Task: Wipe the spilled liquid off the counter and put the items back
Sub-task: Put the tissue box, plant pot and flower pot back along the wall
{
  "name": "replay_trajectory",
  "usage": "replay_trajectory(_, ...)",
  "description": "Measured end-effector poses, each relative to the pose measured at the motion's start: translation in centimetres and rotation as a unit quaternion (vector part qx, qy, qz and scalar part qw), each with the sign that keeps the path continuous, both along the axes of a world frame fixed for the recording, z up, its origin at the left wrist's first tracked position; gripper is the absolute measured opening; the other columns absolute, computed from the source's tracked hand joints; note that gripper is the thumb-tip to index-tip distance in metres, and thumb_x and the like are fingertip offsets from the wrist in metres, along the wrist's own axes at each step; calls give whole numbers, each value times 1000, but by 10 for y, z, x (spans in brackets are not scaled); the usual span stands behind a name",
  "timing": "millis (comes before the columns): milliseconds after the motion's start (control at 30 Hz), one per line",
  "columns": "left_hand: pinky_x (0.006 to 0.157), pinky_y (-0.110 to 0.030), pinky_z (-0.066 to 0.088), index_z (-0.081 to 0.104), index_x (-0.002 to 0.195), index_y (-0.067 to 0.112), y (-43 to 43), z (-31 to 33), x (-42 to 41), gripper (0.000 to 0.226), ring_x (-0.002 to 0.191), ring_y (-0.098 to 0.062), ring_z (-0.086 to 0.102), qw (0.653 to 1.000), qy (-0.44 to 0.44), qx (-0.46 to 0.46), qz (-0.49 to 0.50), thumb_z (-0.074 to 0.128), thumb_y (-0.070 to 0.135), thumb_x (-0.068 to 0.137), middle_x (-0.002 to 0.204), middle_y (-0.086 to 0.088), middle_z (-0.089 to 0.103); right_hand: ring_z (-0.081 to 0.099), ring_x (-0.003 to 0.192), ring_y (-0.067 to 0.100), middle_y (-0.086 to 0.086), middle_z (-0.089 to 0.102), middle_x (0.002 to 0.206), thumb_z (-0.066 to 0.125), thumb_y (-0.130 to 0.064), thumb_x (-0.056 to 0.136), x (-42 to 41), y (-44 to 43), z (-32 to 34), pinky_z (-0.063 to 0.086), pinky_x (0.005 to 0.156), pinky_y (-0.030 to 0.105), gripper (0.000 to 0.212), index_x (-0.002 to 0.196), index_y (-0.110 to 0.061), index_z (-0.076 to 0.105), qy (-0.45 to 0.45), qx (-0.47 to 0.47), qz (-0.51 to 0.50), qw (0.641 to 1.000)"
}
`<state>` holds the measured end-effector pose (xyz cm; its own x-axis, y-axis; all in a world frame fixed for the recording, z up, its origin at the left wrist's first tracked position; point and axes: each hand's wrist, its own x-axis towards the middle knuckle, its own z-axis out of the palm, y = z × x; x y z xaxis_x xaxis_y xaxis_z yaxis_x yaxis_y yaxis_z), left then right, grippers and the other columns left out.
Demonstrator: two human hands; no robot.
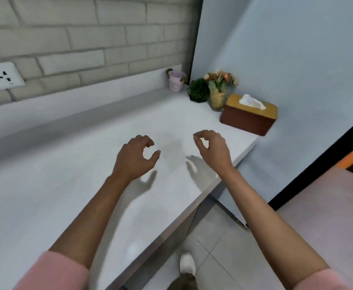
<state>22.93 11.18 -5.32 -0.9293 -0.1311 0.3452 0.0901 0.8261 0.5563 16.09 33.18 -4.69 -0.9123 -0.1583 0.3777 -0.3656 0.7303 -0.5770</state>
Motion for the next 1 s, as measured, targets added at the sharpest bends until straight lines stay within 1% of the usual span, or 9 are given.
replay_trajectory(100,85,-30,42,56,107,22,48,-2,-59,32,103,-14,55,999,-3,5,-51,61,42,83,106,7,59,59,97,21,2,68,106,54,-30,93,-40,46,1,42,81,29,22,103,-16,68,0,-18,-63,998)
replay_trajectory(333,90,-37,46,49,119,18,158,-10,-185,46,110,-17,53,989,-47,26,-136,63,42,82,121,3,55,59,101,23,9,62,107,57,-25,92,-124,150,-9,49,88,35,20,103,-11,67,-2,-54,-153,987)
replay_trajectory(433,93,-33,42,42,130,15,193,-9,-236,59,119,-20,48,984,-59,43,-160,65,41,82,131,-3,48,48,110,27,15,51,112,58,-28,91,-159,187,-13,39,86,24,24,109,-12,63,12,-50,-217,975)
replay_trajectory(500,96,-30,37,35,136,13,211,-9,-261,70,126,-21,42,980,-75,72,-169,67,40,81,136,-8,43,41,113,30,18,45,115,59,-31,90,-177,206,-17,36,89,26,33,117,-12,57,24,-58,-248,967)
replay_trajectory(600,96,-25,32,33,136,11,233,-11,-295,75,128,-22,40,974,-93,149,-145,71,41,78,135,-10,42,35,121,30,18,38,127,59,-40,89,-202,226,-26,35,103,36,53,131,-11,44,11,-124,-270,955)
replay_trajectory(667,100,-28,34,33,137,10,242,-14,-311,77,127,-22,42,967,-107,193,-130,69,44,79,135,-10,44,32,130,26,14,35,138,53,-47,90,-215,232,-32,33,110,39,63,139,-11,34,-28,-179,-273,945)
replay_trajectory(767,100,-31,40,36,135,11,251,-20,-330,70,124,-21,48,950,-128,262,-108,65,45,82,135,-6,50,30,139,20,5,31,151,41,-55,93,-232,234,-43,28,115,37,69,146,-16,23,-101,-267,-266,921)
replay_trajectory(867,97,-28,42,39,132,17,253,-26,-337,61,117,-15,52,934,-144,309,-107,63,46,84,128,3,54,38,135,21,3,37,150,34,-58,94,-239,232,-53,29,104,27,63,146,-23,26,-141,-302,-263,905)
replay_trajectory(1000,90,-22,40,41,133,23,252,-28,-340,59,107,-6,50,918,-149,349,-112,64,45,83,116,13,52,45,127,20,2,47,142,35,-54,96,-243,231,-55,32,94,24,55,144,-27,33,-150,-343,-261,890)
